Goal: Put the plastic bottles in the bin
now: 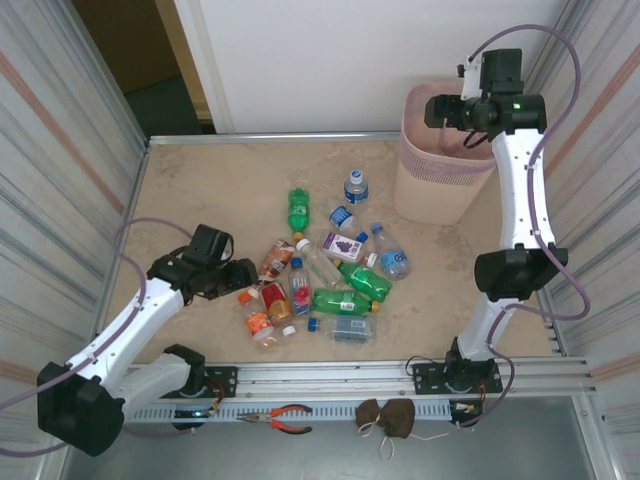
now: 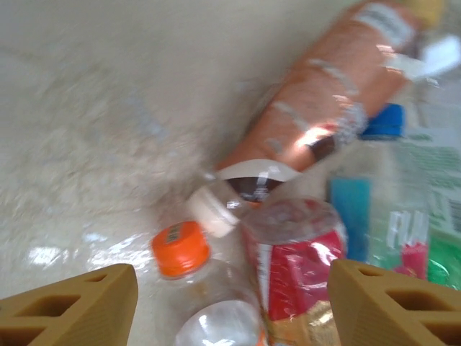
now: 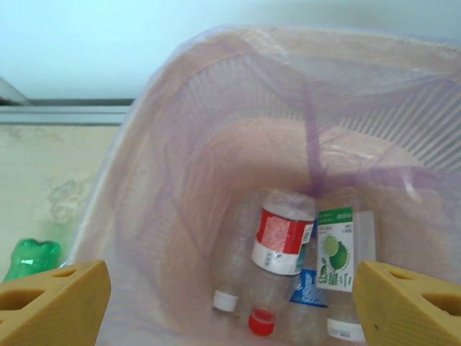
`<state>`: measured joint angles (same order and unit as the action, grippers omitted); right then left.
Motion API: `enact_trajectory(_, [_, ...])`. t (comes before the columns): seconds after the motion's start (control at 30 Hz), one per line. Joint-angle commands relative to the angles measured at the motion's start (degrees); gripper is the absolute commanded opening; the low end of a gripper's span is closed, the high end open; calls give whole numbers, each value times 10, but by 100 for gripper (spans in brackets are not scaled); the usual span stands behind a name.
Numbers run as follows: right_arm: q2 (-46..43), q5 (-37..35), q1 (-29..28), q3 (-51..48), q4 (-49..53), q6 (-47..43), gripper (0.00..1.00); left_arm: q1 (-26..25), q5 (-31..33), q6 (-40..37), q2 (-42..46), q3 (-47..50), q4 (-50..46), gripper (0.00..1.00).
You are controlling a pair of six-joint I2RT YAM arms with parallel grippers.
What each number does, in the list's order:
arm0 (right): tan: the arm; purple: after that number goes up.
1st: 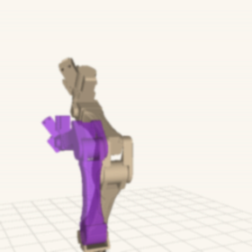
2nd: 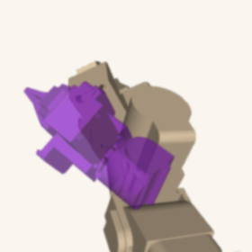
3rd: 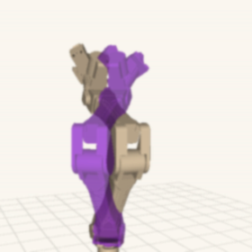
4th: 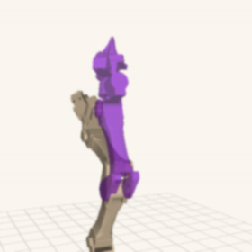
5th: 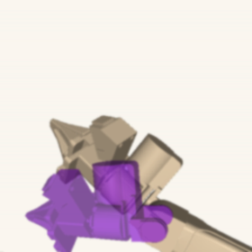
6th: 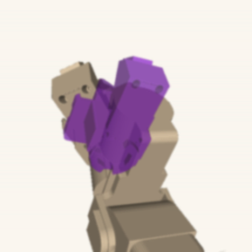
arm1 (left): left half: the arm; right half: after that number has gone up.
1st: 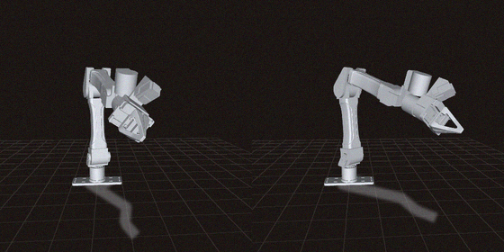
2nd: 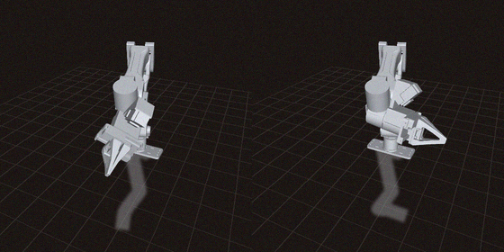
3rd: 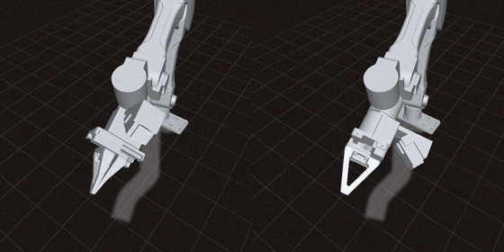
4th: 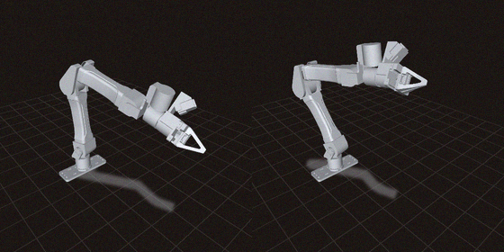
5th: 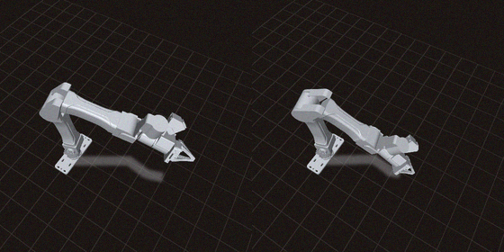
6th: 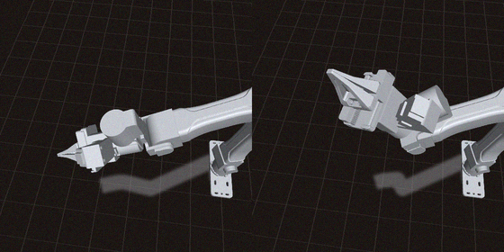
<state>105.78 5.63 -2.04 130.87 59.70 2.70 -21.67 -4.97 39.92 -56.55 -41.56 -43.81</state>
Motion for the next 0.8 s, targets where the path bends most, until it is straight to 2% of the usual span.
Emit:
enact_trajectory(0.0, [-44, -17, -17, -35, -19, -1, 86, 54, -65, 64, 17, 42, 21, 67])
enact_trajectory(0.1, [-72, -23, -28, -68, -29, 1, 86, 109, -153, 73, 26, 90, 84, 65])
enact_trajectory(0.23, [-102, -25, -33, -104, -42, 6, 86, 144, -217, 71, 8, 120, 131, 63])
enact_trajectory(0.4, [-127, -24, -33, -132, -49, 10, 86, 147, -242, 64, -36, 129, 151, 61])
enact_trajectory(0.77, [-145, -19, -34, -148, -51, 15, 86, 149, -244, 60, -81, 150, 182, 57])
